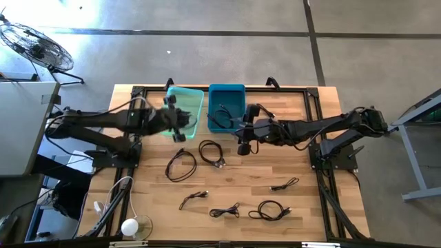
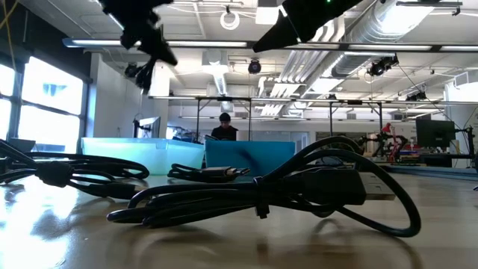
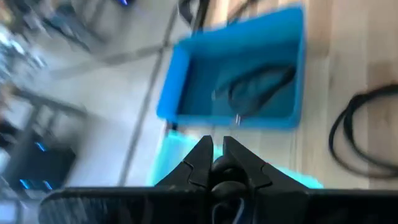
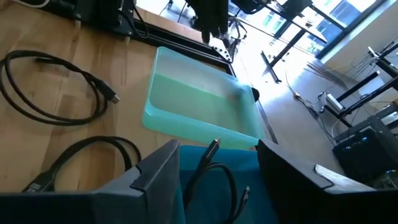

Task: Pick & Place USB Port
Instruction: Put the black USB cable into the green bin

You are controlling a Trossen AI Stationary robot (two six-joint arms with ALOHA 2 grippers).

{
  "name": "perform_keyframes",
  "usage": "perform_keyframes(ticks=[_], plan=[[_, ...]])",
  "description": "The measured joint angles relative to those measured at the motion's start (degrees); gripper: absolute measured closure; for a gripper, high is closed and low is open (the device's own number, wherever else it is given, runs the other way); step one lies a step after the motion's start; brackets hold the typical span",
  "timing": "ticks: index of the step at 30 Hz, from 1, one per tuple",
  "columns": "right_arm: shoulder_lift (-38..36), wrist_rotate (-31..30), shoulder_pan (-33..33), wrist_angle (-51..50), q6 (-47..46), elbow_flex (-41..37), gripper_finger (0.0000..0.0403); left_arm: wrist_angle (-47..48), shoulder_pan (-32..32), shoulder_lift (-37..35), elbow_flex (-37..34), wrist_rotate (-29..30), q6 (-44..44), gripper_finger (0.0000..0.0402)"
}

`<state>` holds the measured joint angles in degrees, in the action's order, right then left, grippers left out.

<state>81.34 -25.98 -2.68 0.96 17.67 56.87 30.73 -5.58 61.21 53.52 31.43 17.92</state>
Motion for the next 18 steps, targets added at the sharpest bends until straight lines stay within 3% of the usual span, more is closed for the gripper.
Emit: perform_keyframes(ticks=[6, 8, 13, 18], plan=[[0.00, 1.07, 0.00, -0.08, -1.40, -0.01, 0.0194, 2.81, -12.00, 1.04, -0.06, -14.48, 0.16, 0.0378], [0.00, 1.53, 0.00, -0.08, -1.40, -0.01, 0.0194, 2.29, -14.22, 0.92, -0.04, -17.48, 0.94, 0.0358], [0.00, 1.59, 0.00, -0.08, -1.36, -0.03, 0.0194, 2.42, -15.79, 0.92, -0.04, -17.08, 1.34, 0.0276], [0.00, 2.51, 0.00, -0.10, -1.38, -0.03, 0.0194, 2.48, -15.81, 0.92, -0.04, -12.69, 2.95, 0.0218]])
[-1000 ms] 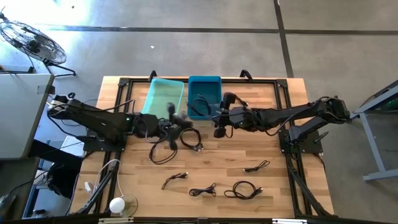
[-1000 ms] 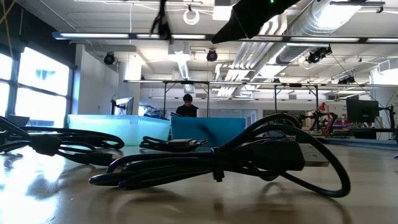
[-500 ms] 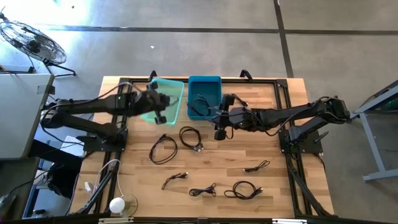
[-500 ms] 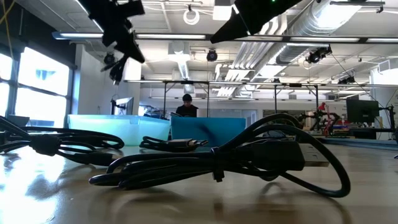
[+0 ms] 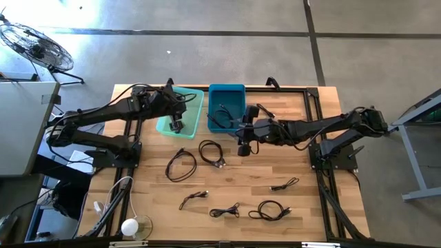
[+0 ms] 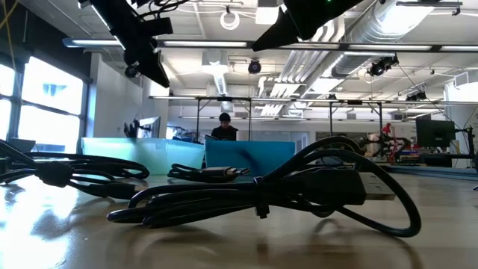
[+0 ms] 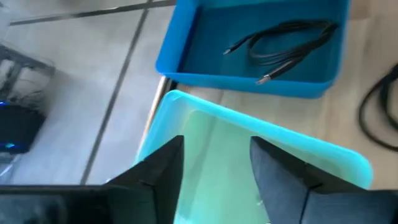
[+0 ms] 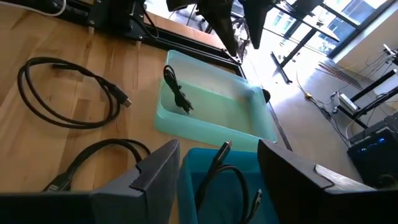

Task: Pick & Place USB Port
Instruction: Put the black USB cable into the green bin

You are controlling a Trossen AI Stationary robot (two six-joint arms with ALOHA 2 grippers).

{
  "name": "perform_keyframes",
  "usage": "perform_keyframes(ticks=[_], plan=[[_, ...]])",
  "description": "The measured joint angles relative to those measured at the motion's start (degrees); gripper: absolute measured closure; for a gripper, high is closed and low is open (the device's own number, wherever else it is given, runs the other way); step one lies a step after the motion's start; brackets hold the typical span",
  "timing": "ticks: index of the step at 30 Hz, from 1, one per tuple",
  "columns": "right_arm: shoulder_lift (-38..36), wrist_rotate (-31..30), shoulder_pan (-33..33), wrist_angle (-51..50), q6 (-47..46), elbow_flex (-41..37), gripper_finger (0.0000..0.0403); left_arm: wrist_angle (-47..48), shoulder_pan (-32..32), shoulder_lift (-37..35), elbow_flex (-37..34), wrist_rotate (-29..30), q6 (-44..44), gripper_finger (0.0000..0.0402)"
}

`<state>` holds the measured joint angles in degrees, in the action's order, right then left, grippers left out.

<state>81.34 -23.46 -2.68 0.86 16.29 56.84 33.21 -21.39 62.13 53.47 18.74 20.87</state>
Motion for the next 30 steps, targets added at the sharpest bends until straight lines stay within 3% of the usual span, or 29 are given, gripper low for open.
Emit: perform_keyframes(ticks=[5, 11, 14, 18, 24, 27, 30], plan=[[0.00, 0.63, 0.00, -1.23, -0.65, 0.00, 0.0194, 0.09, 0.02, 0.00, 0.00, -1.53, 0.91, 0.0193], [0.00, 14.92, 0.00, -10.89, -7.55, -0.02, 0.0194, 4.31, 0.03, 0.00, 0.00, -8.69, 0.91, 0.0191], [0.00, 17.02, -0.09, -15.53, -11.41, -0.01, 0.0194, 7.96, 0.83, 0.00, 0.00, -10.86, 0.69, 0.0191], [0.00, 10.20, -0.33, -21.02, -15.22, -0.02, 0.0194, 10.94, 4.81, 0.00, 0.00, -10.81, -1.18, 0.0191], [0.00, -12.37, 3.82, -31.13, -16.98, -0.02, 0.0194, 10.92, 14.57, 0.00, 0.00, -10.30, -4.71, 0.0190], [0.00, -13.09, 9.26, -35.70, -19.02, -0.02, 0.0194, 10.63, 19.32, 0.00, 0.00, -10.10, -6.09, 0.0190], [0.00, -7.44, 16.30, -38.00, -20.31, -0.02, 0.0194, 10.91, 23.64, 0.00, 0.00, -7.03, -7.30, 0.0190]])
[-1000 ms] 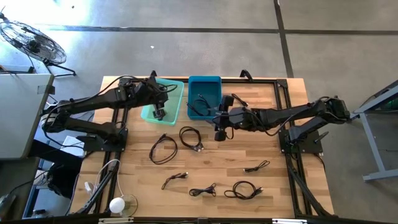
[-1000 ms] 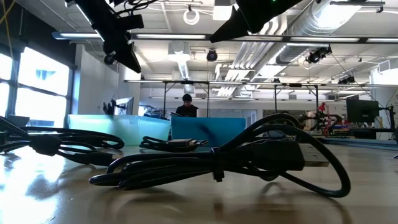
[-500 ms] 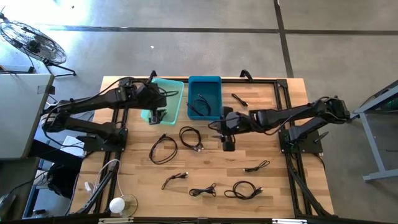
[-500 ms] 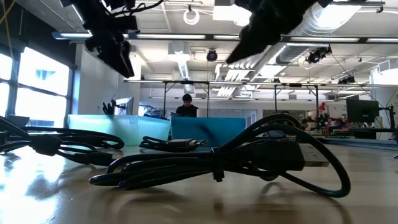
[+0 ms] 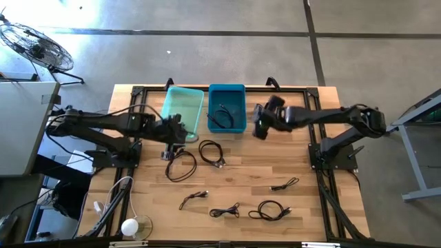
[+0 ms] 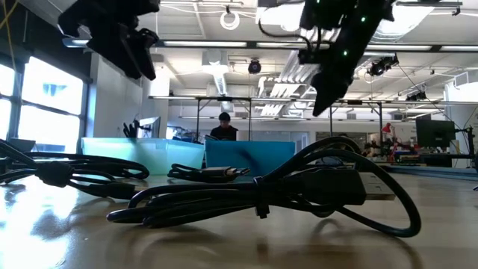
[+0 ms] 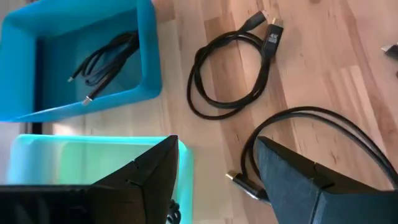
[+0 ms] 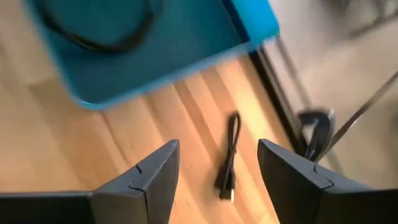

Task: Pick & Place USB Port
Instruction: Put the black USB cable into the green bin

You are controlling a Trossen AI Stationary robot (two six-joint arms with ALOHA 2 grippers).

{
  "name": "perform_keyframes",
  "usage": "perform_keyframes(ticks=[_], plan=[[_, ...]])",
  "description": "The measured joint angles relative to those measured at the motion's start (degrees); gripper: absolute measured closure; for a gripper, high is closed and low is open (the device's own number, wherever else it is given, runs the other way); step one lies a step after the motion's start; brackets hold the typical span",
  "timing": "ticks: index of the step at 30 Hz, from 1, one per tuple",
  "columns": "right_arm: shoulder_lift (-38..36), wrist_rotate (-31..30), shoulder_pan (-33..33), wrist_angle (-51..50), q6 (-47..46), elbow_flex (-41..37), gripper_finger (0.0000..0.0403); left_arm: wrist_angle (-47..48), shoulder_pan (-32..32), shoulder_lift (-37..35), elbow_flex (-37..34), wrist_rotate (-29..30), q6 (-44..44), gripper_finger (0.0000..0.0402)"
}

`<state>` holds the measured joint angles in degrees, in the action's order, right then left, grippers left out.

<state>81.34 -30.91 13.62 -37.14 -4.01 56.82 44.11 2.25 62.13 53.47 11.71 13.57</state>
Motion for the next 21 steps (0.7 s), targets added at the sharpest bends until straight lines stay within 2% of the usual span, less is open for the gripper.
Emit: perform_keyframes(ticks=[7, 10, 16, 21], plan=[[0.02, 13.79, 14.39, 1.50, 4.16, 0.00, 0.0194, 2.65, 7.32, 0.00, 0.00, 14.49, -2.53, 0.0190], [0.02, 17.64, 19.24, 2.43, 4.98, -0.54, 0.0194, 3.07, 9.09, 0.00, 0.00, 19.39, -3.61, 0.0190], [0.02, 25.87, 25.48, 7.15, 5.66, -6.43, 0.0194, 3.20, 9.80, -0.01, 0.00, 19.52, -3.98, 0.0190], [0.04, 27.99, 26.97, 12.09, 7.30, -11.42, 0.0194, 3.20, 9.80, 0.00, 0.00, 18.85, -4.73, 0.0190]])
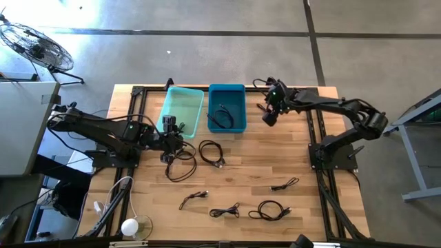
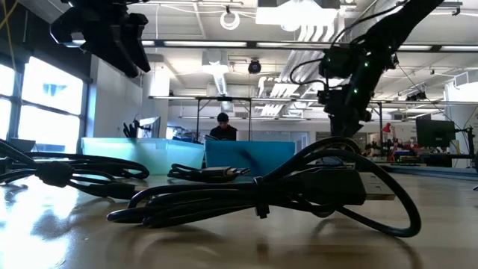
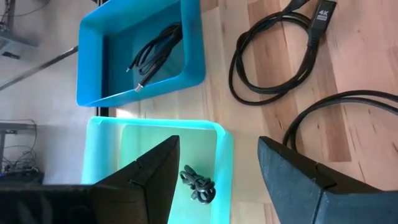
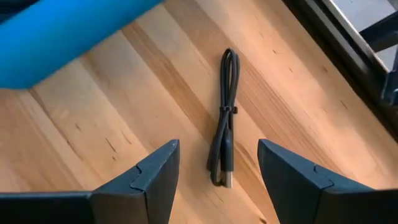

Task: Pick & Place USB Port
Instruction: Put the black USB cable into the green bin

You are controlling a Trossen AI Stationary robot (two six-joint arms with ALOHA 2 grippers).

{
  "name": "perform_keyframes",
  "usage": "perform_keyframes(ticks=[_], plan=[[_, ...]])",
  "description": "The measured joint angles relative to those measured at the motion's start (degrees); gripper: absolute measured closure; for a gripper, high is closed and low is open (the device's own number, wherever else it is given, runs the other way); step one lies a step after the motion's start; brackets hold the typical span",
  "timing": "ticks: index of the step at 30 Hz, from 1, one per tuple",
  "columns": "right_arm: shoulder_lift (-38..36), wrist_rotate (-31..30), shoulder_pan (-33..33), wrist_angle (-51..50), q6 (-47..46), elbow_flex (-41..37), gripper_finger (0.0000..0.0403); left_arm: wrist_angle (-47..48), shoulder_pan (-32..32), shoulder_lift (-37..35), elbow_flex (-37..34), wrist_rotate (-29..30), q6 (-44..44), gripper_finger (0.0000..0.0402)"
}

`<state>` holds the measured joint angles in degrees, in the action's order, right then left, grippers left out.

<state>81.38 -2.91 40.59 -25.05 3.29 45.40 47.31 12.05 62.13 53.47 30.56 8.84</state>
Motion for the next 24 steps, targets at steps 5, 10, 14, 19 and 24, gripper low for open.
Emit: perform_keyframes(ticks=[5, 10, 14, 19, 24], plan=[[0.00, 0.29, -0.01, 5.65, -0.22, -2.88, 0.0194, -0.04, 0.00, -0.02, 0.00, 2.00, 0.02, 0.0190], [1.59, 0.37, -0.10, 6.52, -1.01, -3.25, 0.0194, -0.02, -0.02, -0.02, 0.00, 2.76, 0.39, 0.0190], [6.41, 0.10, -0.10, 6.65, -1.73, -3.25, 0.0194, -0.02, -0.02, -0.01, 0.00, 2.66, 0.37, 0.0190], [13.50, -1.47, -0.12, 7.38, -1.96, -1.39, 0.0194, -0.04, -0.02, 0.00, 0.00, 0.04, 0.08, 0.0190], [16.36, -1.69, -0.56, 5.32, -1.95, 1.04, 0.0223, -0.32, -0.02, -0.02, 0.00, -1.54, -0.43, 0.0190]])
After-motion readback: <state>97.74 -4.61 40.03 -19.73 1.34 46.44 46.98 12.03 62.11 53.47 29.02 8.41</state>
